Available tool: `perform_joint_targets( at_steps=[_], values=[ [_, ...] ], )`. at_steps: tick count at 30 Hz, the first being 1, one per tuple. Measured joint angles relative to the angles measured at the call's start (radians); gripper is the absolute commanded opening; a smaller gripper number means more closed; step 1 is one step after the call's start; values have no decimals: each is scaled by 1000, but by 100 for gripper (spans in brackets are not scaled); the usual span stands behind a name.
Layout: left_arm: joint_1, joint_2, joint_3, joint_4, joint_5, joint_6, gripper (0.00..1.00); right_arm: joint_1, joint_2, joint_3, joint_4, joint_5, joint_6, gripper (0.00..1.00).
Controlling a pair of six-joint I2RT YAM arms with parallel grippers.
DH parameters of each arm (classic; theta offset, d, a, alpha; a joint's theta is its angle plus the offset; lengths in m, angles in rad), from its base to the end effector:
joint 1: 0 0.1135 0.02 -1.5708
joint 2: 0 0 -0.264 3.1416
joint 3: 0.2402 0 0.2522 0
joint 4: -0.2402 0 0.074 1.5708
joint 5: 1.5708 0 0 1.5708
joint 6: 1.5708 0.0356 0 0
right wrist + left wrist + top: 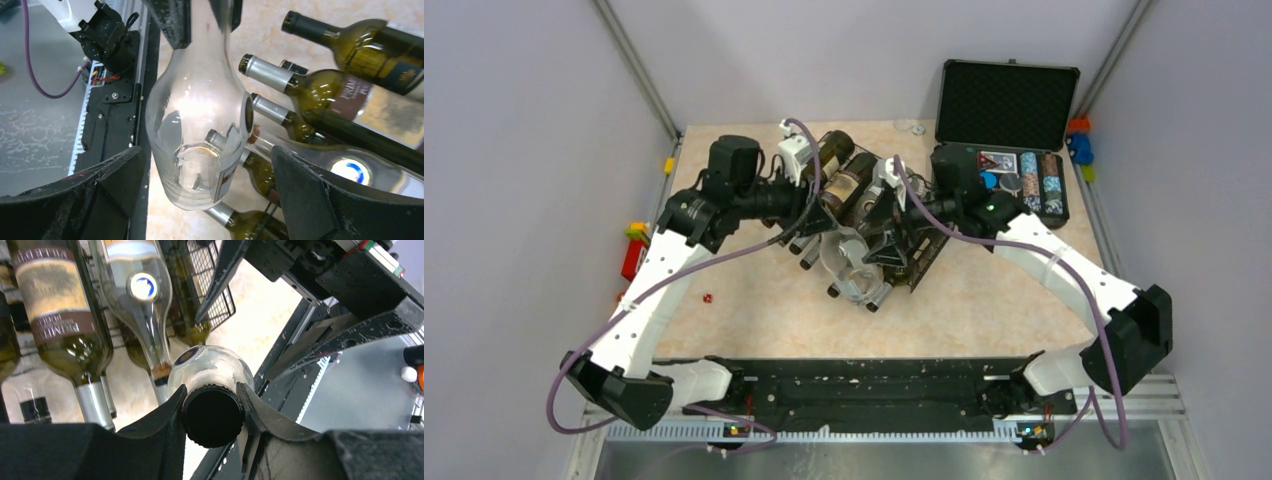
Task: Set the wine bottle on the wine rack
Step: Pick up the wine bottle from the center of the board.
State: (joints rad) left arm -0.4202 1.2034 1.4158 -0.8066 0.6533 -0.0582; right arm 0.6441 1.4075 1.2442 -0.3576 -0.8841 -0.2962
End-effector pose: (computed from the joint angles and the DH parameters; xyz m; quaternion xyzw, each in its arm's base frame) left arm 0.2073 -0.1163 0.4129 0.2986 0.7957 -0.3806 0.3645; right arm 0.2332 0.2095 0.3453 -0.5455 0.6002 0.4430 0.3821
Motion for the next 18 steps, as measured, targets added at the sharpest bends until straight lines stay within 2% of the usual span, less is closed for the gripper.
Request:
perform_joint_targets(
  at_steps=[13,18],
  values=[
    [-86,272,306,51,-66,-114,0,-190,-147,12,-128,3,-49,99],
    [-122,394,441,61,-105,-145,0,-230,-225,12,-130,90,-23,99]
  ],
)
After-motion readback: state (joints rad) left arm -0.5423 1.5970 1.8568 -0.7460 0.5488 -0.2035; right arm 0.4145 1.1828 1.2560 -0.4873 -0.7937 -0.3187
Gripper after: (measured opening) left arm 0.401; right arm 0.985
